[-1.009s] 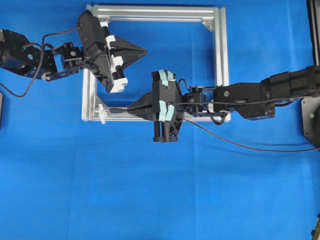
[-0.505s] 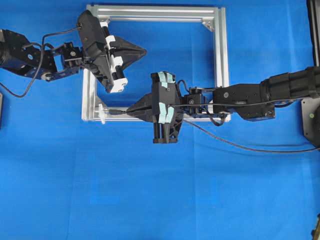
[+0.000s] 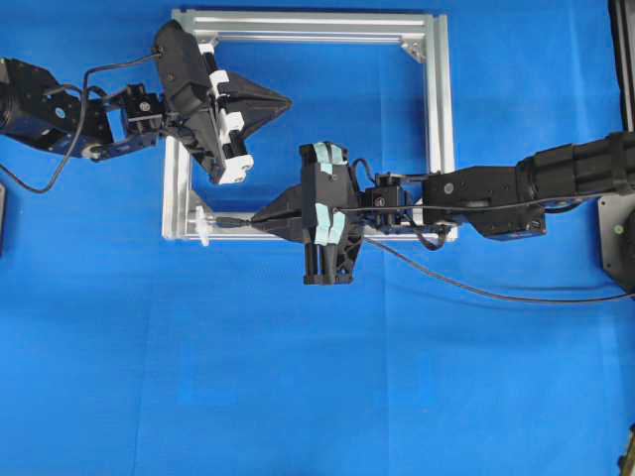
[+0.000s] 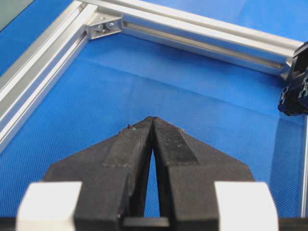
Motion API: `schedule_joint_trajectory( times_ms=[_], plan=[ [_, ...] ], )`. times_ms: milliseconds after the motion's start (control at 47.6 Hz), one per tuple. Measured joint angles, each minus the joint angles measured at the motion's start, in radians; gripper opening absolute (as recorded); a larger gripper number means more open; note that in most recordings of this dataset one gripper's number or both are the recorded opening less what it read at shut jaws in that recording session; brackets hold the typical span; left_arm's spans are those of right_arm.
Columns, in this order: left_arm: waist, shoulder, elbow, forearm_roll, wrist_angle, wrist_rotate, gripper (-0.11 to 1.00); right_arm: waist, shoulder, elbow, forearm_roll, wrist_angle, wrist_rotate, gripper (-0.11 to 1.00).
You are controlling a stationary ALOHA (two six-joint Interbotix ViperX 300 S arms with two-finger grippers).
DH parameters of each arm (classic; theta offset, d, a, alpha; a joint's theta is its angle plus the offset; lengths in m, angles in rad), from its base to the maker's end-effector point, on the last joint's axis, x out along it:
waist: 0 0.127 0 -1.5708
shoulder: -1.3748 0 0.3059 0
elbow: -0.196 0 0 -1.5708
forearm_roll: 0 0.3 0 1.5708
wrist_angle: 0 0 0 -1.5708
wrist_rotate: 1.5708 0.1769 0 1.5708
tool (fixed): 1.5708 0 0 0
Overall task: Insert the wire through the string loop located on the left side.
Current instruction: 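Align the held plug with the white zip-tie loop on the frame, then push the plug through the white loop with the right gripper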
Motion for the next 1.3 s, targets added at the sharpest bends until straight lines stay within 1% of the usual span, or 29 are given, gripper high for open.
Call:
schedule_joint_trajectory(
  times_ms=[862,1114,1303],
  plan=[
    [0.000,0.000,0.002,0.000,0.000,0.000,0.00,0.003,0.008,-0.008,0.002,0.000,0.000,0.00],
    [0.000,0.000,0.002,0.000,0.000,0.000,0.00,0.003,0.054,-0.058,0.000,0.000,-0.005,0.00],
    [0.000,0.000,0.002,0.000,0.000,-0.002,0.00,0.005,0.101,-0.123,-0.014,0.000,-0.006,0.00]
  ],
)
